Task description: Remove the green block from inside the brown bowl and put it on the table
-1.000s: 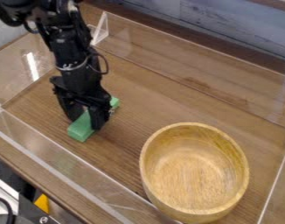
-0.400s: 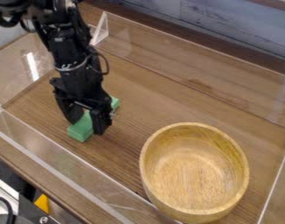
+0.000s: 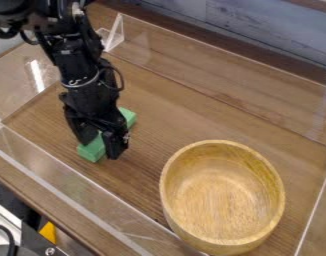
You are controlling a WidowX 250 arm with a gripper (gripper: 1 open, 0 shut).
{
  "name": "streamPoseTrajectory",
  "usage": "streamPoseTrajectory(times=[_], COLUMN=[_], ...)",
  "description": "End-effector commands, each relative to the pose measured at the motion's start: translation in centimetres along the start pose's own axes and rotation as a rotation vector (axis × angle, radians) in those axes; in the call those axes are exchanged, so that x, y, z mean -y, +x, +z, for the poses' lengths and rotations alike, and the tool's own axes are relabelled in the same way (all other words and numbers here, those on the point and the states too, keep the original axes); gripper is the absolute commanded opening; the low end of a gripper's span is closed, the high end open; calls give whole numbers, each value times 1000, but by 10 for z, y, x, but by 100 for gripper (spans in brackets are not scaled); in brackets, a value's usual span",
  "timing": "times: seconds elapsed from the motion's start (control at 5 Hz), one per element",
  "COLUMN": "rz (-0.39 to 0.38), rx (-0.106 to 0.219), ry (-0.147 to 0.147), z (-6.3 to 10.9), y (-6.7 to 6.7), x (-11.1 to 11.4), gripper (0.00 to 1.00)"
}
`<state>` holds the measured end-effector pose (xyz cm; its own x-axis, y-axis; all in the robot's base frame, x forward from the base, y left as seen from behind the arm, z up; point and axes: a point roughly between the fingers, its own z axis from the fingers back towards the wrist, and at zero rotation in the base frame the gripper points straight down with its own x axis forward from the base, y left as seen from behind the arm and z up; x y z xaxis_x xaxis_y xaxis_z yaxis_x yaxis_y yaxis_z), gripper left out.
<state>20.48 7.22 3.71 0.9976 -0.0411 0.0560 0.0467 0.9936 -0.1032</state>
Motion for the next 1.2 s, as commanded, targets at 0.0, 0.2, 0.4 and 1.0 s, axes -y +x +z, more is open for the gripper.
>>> streamPoseTrajectory(times=[0.0, 0.2, 0.4, 1.0], rz=[-28, -46, -55, 40], rx=[35, 33, 33, 28], ry=[5, -5, -15, -18], z=[9, 10, 11, 9], y=[14, 23, 30, 37], x=[2, -3, -8, 5], gripper=[100, 100, 100, 100])
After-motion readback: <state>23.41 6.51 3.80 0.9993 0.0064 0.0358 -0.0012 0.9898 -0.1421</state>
